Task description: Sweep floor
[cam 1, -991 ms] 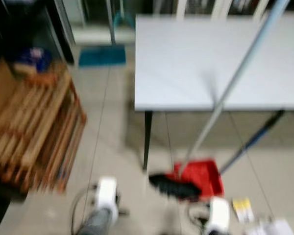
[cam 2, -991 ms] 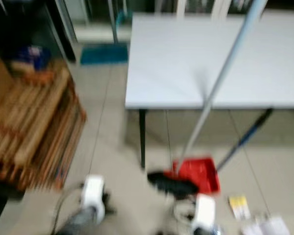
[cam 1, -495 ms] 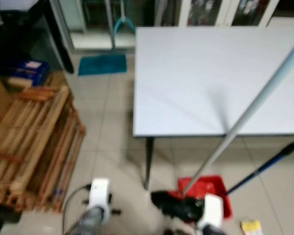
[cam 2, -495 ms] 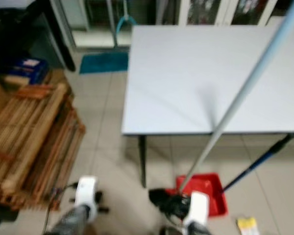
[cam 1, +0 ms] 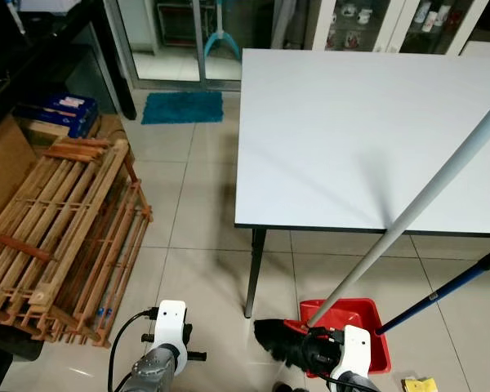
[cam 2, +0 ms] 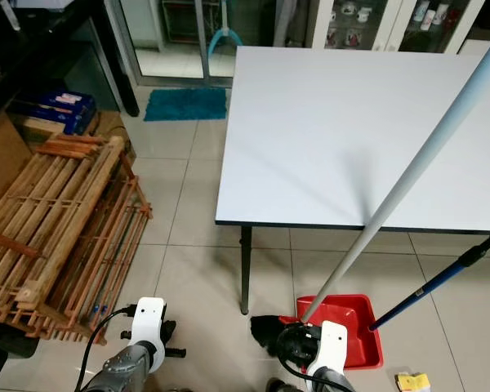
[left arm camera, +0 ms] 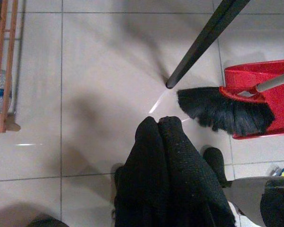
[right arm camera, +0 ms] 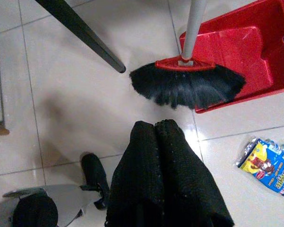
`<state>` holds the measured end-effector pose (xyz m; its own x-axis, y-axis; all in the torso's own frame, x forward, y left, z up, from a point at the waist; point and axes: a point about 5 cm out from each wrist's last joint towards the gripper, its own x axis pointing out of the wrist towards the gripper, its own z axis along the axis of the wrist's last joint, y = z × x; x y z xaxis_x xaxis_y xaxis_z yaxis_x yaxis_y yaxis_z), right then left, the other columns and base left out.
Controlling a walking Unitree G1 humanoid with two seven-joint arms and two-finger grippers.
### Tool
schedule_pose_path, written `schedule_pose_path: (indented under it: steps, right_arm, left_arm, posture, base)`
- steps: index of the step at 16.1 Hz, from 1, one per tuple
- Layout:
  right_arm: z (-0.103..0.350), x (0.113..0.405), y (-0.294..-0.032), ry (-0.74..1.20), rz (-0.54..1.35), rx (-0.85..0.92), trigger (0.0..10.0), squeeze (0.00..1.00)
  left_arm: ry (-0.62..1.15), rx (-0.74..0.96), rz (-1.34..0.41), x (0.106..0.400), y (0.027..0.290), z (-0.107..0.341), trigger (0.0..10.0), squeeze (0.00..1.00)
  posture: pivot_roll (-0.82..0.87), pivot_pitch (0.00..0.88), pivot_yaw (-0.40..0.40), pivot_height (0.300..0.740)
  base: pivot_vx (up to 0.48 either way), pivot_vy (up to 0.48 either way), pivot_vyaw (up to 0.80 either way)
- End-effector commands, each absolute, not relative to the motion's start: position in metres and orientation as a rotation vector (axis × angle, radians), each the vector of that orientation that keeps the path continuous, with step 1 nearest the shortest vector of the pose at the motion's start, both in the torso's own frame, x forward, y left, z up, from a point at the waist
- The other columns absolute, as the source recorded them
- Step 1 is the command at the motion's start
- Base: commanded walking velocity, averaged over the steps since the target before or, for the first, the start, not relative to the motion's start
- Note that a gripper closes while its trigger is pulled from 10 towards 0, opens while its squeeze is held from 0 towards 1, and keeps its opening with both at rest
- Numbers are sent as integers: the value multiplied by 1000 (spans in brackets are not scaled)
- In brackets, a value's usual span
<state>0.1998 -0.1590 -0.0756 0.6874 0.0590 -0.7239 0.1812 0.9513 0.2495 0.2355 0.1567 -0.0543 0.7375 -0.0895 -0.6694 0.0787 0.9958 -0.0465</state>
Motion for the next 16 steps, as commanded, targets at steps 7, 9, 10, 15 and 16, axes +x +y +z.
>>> schedule_pose_path:
  steps: [7, 9, 10, 15, 16]
  right_arm:
    - [-79, 191, -185, 830, -217, 303, 10000, 0]
    - [-75, 196, -186, 779, -226, 321, 10000, 0]
    - [-66, 209, -185, 700, -224, 359, 10000, 0]
    - [-47, 235, -187, 571, -223, 334, 10000, 0]
    - [-44, 238, -187, 549, -217, 337, 10000, 1000]
  left_arm:
    - [758, -10, -97, 230, 155, -58, 10000, 0]
    - [758, -9, -101, 230, 153, -58, 10000, 0]
    - [758, -7, -102, 230, 153, -58, 10000, 0]
    - [758, -5, -96, 230, 154, -59, 10000, 0]
    - [758, -4, -95, 230, 154, -58, 10000, 0]
  posture:
    - [13, 177, -10, 740]
    - [10, 178, -11, 740]
    - [11, 178, -11, 740]
    - [20, 179, -11, 740]
    - [20, 179, -11, 740]
  base:
    - [0, 0, 0]
    - [0, 0, 0]
    - [0, 0, 0]
    - [0, 0, 0]
    - [0, 0, 0]
